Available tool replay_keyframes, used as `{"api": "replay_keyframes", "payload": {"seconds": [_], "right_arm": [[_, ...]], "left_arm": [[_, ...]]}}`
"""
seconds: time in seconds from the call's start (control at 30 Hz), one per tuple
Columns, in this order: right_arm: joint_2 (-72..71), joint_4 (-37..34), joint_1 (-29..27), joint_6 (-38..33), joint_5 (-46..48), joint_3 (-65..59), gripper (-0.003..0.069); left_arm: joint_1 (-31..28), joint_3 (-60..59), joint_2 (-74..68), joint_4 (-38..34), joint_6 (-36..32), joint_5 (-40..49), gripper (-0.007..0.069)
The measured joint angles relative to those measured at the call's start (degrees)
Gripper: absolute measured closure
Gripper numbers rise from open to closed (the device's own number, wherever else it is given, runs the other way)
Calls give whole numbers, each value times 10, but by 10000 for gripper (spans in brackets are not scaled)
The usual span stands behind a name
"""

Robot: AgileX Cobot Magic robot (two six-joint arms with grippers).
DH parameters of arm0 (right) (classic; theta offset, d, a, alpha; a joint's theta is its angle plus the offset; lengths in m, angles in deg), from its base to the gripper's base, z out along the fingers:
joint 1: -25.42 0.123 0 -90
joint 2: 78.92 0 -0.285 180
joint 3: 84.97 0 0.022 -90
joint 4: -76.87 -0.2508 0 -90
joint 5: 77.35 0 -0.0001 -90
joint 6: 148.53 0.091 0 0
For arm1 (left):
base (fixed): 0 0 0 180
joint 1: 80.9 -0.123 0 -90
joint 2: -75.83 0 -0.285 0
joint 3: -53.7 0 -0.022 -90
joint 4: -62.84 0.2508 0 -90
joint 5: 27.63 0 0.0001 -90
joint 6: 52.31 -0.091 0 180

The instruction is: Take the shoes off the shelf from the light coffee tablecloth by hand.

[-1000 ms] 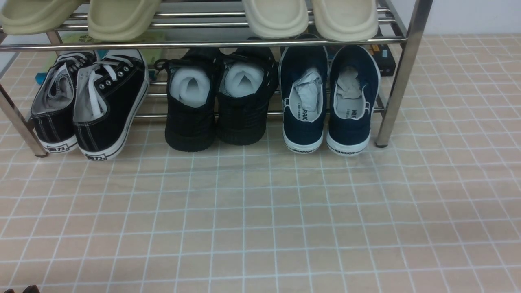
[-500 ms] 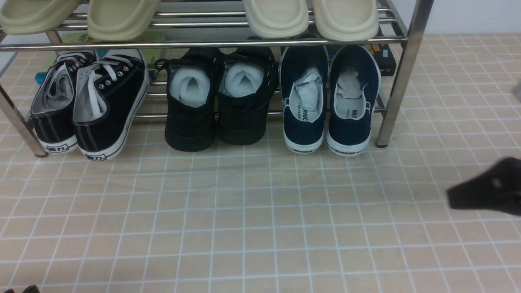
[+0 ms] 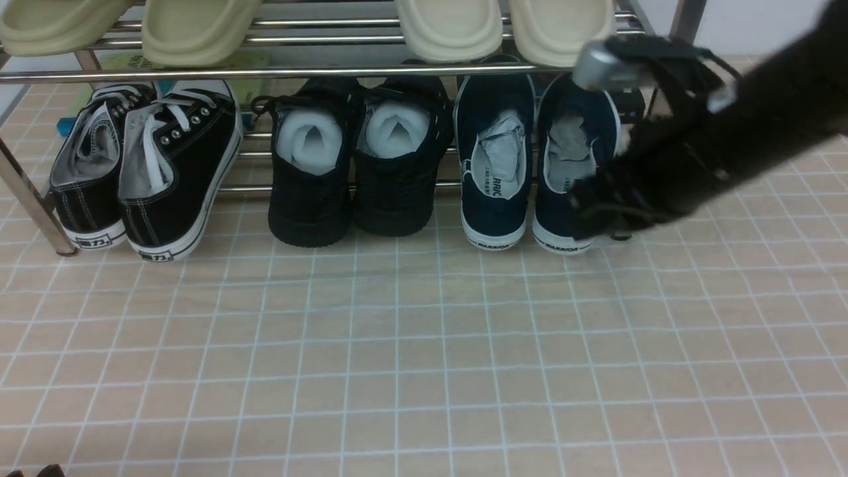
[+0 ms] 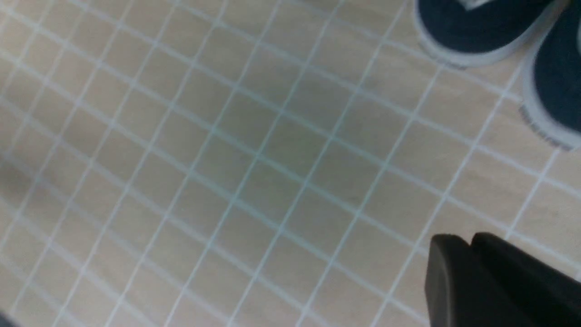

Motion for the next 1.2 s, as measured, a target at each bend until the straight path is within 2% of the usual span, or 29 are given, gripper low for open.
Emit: {"api": "replay_keyframes", "payload": {"seconds": [0.13,0.3,0.37,0.73,0.97,1.07,1.2], "right_arm": [[75,83,3,88,-5,78,477],[140,113,3,125,-32,133,377],[159,120,3,130,-43,150,362],[198,151,3,161,-94,180,354],[199,155,3,162,-90,188,364],[199,150,3,162,-75,201,365],[199,109,6,162,-43,235,365]], "left_arm": [[0,0,0,0,0,0,385],[0,0,0,0,0,0,385],[0,0,0,0,0,0,385],[0,0,0,0,0,0,385],[0,0,0,0,0,0,385],[0,0,0,0,0,0,385],[0,0,0,0,0,0,385]]}}
